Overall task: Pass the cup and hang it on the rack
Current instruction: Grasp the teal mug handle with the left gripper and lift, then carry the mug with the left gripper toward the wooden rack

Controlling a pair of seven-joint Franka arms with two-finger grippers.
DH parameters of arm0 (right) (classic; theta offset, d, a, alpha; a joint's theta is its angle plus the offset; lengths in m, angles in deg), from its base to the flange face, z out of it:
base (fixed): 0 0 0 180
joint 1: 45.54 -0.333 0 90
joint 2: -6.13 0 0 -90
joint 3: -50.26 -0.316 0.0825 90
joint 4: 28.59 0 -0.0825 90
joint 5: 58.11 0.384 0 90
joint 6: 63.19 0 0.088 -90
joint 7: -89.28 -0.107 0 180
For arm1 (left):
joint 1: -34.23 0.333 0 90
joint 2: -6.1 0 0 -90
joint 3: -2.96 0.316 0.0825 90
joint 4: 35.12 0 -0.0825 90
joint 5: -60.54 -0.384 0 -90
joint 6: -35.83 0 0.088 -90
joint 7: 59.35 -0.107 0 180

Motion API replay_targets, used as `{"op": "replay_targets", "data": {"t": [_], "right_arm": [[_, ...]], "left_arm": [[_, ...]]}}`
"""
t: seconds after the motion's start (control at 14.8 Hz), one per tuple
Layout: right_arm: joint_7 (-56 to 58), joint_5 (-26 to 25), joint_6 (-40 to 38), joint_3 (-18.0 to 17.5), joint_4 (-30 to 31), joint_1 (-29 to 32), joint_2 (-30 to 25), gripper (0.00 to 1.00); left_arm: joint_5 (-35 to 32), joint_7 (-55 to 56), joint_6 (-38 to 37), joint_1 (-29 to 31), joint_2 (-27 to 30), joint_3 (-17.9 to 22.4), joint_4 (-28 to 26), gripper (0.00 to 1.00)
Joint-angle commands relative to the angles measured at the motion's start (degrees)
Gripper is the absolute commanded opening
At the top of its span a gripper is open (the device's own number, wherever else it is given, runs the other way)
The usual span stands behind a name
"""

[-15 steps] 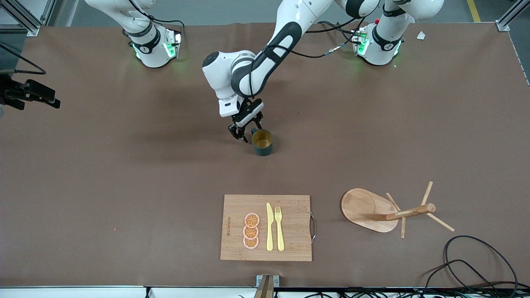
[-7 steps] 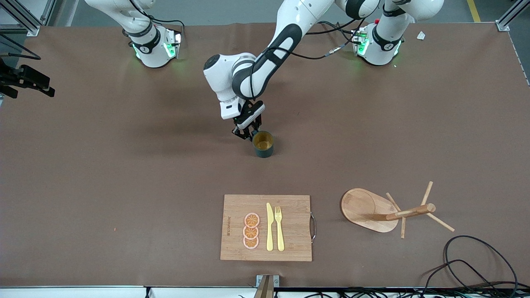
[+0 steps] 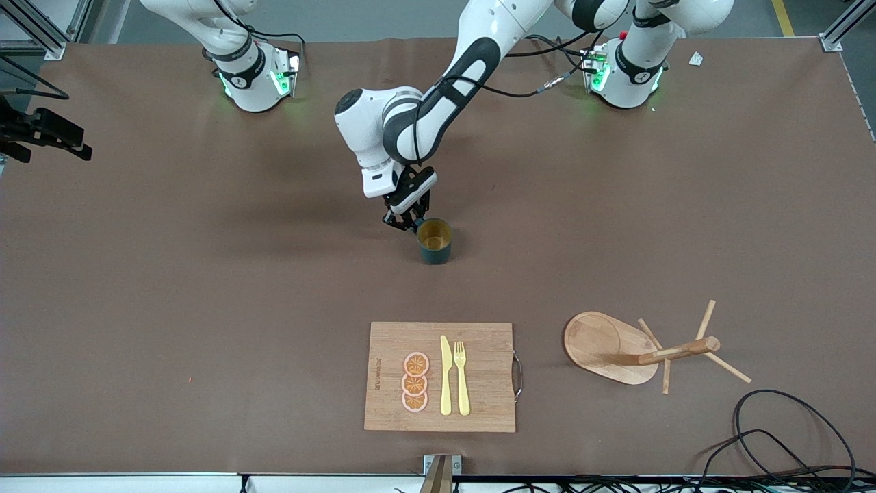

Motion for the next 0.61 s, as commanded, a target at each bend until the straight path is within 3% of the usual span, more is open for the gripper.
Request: {"op": "replay_targets", "data": {"t": [0.0, 0.54], "right_arm": [[0.5, 0.0, 0.9, -0.1, 1.7, 0.0, -1.7, 1.0], [0.6, 1.6, 1.2, 0.0, 1.6, 0.0, -1.7, 1.0]], "left_arm": [[0.2, -3.4, -2.0, 1.8, 4.1, 0.7, 0.0, 0.0], [13.2, -15.9, -2.1, 13.0, 18.0, 0.7, 0.0, 0.0]]}}
